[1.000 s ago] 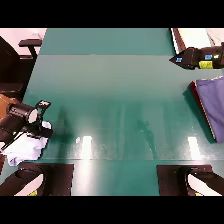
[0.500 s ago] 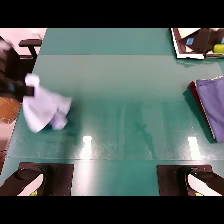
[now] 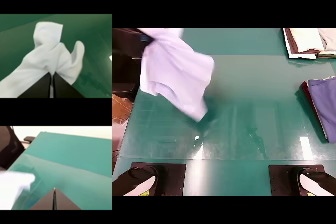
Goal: Fold the shirts.
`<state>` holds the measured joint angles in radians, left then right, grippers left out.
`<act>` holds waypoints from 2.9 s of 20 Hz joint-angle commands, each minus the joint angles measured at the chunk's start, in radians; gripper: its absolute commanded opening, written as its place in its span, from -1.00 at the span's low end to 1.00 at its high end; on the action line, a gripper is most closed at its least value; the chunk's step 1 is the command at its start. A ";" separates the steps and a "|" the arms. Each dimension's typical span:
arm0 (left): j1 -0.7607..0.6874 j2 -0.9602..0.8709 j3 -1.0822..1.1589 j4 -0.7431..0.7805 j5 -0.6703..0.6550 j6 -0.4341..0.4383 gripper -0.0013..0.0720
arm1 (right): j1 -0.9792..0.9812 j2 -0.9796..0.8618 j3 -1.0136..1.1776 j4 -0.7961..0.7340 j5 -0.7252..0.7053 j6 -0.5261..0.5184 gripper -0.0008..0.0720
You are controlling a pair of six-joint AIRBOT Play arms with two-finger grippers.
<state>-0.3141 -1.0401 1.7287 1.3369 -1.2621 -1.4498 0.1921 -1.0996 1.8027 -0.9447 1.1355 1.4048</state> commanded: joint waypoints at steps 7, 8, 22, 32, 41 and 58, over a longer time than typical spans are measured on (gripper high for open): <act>-0.492 -0.485 0.025 -0.052 0.079 0.119 0.72 | -0.142 0.002 0.013 0.003 0.047 0.002 -0.92; -0.481 -0.491 0.025 -0.038 0.092 0.114 0.72 | -0.156 0.002 0.013 0.003 0.058 0.002 -0.92; 0.161 -0.452 -0.323 -0.195 -0.067 0.064 0.73 | -0.162 0.002 0.010 0.003 0.072 0.002 -0.92; 0.160 -0.452 -0.652 -0.343 0.142 0.097 0.72 | -0.163 0.002 0.010 0.002 0.090 0.002 -0.92; 0.161 -0.358 -0.497 -0.190 0.155 0.096 -0.89 | -0.163 -0.072 -0.209 -0.002 0.382 0.040 -0.92; 0.161 -0.315 -0.468 -0.138 0.164 0.089 -0.89 | 0.278 -0.351 -0.831 0.165 -0.056 -0.158 -0.24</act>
<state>-0.1528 -1.3567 1.2587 1.1961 -1.0943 -1.3590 0.3943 -1.3682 0.9020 -0.7750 1.0969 1.2686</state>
